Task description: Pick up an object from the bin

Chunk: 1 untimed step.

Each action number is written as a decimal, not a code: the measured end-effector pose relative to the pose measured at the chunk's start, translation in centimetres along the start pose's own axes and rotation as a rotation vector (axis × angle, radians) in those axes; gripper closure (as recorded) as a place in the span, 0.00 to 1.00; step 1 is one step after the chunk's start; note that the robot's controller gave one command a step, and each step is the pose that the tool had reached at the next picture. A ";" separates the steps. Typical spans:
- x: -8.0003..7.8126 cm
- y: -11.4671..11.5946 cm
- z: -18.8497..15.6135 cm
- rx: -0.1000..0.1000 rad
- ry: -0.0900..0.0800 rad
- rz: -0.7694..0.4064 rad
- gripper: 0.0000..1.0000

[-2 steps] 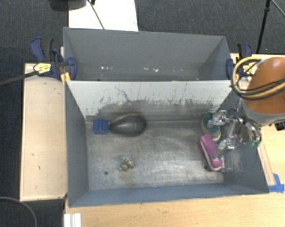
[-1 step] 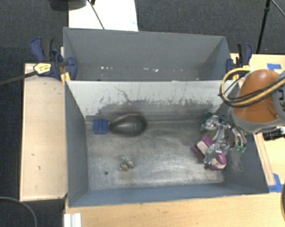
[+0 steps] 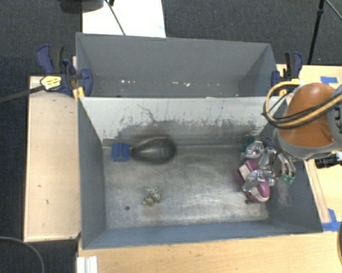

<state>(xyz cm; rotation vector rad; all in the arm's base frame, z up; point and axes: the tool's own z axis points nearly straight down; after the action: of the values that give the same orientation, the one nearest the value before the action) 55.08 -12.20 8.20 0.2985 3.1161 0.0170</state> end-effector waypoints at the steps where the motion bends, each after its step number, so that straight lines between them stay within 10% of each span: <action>1: -0.6 -3.0 -12.0 0.013 0.000 -0.134 1.00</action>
Offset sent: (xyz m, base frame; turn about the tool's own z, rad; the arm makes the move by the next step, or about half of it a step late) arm -0.0036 -0.0301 0.1151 -0.1349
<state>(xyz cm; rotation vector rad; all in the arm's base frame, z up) 54.92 -15.36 20.18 0.0898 3.1301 -0.0044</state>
